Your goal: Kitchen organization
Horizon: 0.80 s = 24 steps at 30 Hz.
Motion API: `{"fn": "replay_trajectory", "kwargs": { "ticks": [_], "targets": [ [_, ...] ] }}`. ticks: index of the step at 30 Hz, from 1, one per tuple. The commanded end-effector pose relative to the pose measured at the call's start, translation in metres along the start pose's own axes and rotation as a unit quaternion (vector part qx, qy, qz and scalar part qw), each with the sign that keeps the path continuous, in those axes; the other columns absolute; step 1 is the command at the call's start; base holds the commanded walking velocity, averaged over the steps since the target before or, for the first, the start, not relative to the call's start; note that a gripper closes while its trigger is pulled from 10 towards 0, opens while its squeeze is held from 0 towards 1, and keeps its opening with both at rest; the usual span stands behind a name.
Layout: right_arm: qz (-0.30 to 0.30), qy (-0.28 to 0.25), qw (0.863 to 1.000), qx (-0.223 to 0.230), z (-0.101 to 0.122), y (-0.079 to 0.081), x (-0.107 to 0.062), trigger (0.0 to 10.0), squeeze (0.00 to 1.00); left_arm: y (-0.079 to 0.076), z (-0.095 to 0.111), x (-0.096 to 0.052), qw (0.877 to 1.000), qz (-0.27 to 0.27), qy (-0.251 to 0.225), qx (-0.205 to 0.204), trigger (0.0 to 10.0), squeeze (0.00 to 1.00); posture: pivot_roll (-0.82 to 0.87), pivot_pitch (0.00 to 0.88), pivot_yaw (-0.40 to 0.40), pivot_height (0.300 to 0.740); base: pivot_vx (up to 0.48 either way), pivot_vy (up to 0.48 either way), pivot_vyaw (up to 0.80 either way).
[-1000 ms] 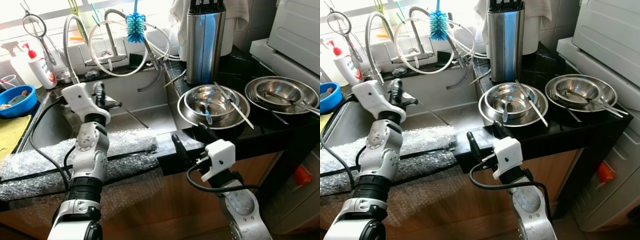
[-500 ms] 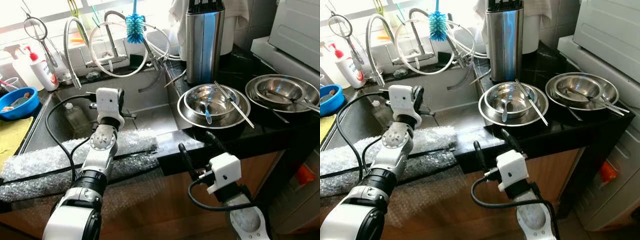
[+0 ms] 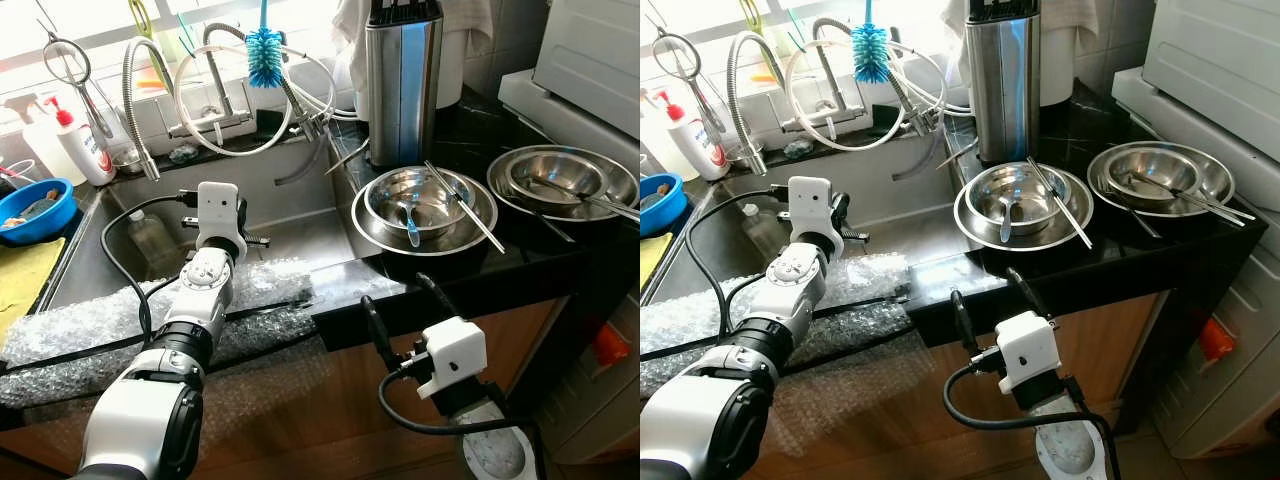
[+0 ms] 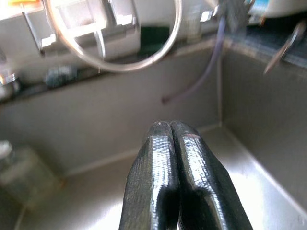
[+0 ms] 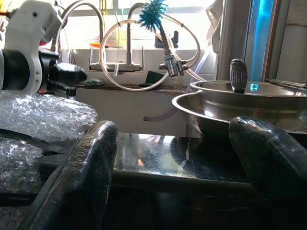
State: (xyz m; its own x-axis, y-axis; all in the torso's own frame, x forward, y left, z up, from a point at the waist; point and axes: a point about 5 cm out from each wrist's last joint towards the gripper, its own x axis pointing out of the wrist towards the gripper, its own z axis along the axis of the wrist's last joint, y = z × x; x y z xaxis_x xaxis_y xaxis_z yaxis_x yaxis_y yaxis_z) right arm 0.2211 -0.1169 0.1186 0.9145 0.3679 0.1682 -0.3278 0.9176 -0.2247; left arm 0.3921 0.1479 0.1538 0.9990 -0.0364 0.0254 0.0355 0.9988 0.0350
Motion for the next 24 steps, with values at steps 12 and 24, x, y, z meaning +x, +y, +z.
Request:
{"fn": "replay_trajectory", "kwargs": {
  "ticks": [12, 24],
  "targets": [
    [0.001, -0.012, 1.000, 0.002, 0.008, 0.005, 0.001, 10.0, 0.00, -0.001, -0.023, -0.003, 0.996, 0.012, 0.083, 0.002, 10.0, 0.00, -0.16, 0.000, 0.197, 0.740, 0.000, 0.000, 0.00],
    [0.001, -0.009, 1.000, 0.001, 0.007, 0.004, 0.002, 10.0, 0.00, -0.003, -0.027, -0.004, 0.995, 0.002, 0.101, -0.003, 10.0, 1.00, -0.16, 0.000, 0.192, 0.740, 0.000, 0.000, 0.00]
  ]
}}
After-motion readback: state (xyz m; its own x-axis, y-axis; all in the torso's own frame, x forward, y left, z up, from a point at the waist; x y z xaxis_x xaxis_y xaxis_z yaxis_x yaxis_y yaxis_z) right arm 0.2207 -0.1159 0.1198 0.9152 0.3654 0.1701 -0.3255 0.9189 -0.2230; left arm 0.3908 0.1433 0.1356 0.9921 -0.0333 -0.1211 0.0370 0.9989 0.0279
